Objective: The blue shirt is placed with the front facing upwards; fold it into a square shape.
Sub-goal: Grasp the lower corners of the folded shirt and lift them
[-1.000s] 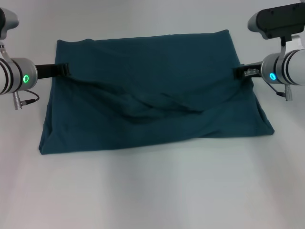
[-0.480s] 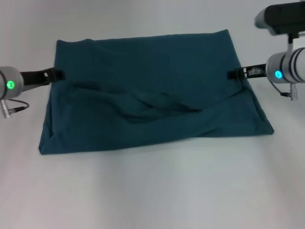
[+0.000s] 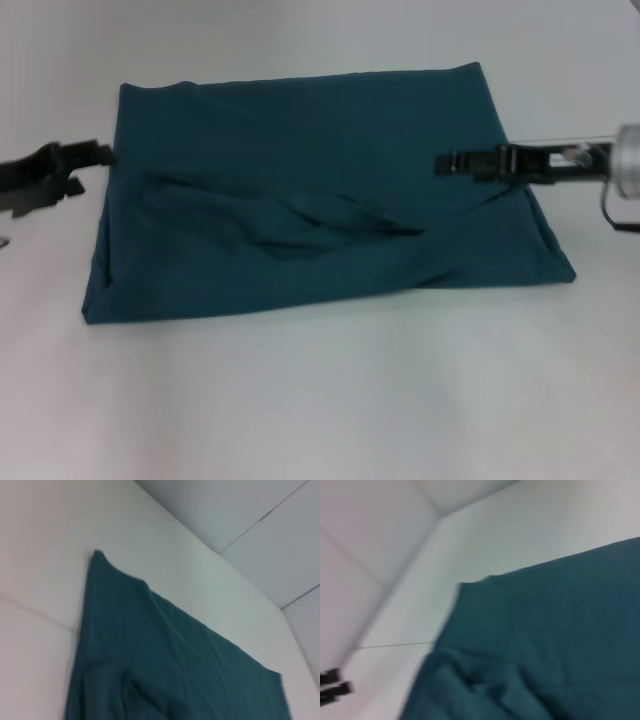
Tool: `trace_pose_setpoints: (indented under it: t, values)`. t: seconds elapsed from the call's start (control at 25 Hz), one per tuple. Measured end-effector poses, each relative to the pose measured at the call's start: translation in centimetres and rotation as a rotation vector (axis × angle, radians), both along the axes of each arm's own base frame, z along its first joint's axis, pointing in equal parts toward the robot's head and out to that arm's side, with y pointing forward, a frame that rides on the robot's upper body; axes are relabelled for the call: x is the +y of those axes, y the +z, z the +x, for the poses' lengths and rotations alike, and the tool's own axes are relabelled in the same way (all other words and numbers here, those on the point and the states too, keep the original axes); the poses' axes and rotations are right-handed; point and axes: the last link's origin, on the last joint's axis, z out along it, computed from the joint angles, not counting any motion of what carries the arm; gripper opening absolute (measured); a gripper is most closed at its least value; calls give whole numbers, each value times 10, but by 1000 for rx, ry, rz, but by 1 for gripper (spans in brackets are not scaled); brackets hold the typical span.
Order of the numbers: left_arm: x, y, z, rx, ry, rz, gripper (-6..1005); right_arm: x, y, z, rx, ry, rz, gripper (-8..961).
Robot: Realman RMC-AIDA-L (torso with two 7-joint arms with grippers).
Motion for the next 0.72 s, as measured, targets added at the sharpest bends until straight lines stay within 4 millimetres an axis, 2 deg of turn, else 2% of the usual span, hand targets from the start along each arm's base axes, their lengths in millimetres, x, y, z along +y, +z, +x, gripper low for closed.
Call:
trace_pose_setpoints:
  t: [0.04, 0.24, 0.4, 0.72]
  values:
    - [-9, 2, -7, -46, 5, -9, 707, -9, 2, 3, 41, 18, -17, 897]
    - [-31, 3, -24, -108, 30, -27, 717, -49, 7, 23, 136, 117, -56, 896]
    - [-43, -2, -36, -102, 46, -46, 718, -69, 7, 36, 155, 151, -53, 895]
    - [-51, -17, -47, -32, 11, -89, 718, -82, -2, 47, 167, 153, -72, 892]
